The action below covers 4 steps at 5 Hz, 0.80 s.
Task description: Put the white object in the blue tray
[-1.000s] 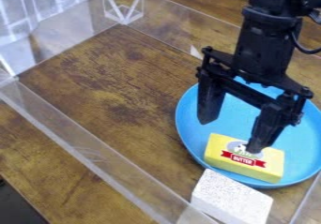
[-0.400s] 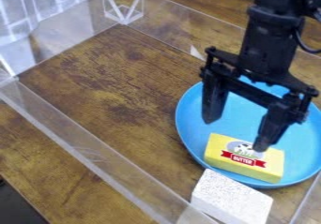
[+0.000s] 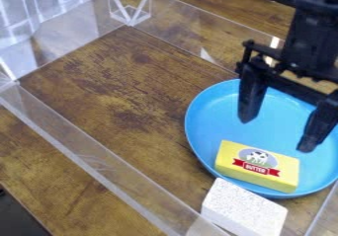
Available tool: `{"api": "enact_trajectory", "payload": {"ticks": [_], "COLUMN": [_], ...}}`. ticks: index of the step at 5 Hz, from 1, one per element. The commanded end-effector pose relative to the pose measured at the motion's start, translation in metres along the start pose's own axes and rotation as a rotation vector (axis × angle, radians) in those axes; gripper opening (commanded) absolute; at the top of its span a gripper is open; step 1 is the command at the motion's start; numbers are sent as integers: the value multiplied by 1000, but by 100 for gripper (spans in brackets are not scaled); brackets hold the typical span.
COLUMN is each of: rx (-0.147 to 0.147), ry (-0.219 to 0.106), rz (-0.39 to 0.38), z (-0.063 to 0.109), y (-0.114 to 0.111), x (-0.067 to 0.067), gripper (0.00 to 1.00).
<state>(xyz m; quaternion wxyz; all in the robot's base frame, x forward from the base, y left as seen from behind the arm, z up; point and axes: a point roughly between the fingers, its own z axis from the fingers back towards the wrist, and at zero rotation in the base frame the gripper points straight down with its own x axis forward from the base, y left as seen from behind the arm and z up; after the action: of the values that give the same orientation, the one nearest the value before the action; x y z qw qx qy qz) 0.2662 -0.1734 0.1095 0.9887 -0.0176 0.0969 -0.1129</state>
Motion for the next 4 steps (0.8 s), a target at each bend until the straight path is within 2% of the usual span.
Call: {"api": "enact_trajectory", "payload": {"ticks": [1, 2, 3, 4], "rx": [4, 11, 15, 20], "ry": [-26, -6, 22, 40], "rz": [24, 89, 26, -13], "z": [20, 32, 39, 42], "y": [5, 25, 29, 23], "x": [-14, -22, -26, -20], "gripper": [100, 100, 100, 100]}}
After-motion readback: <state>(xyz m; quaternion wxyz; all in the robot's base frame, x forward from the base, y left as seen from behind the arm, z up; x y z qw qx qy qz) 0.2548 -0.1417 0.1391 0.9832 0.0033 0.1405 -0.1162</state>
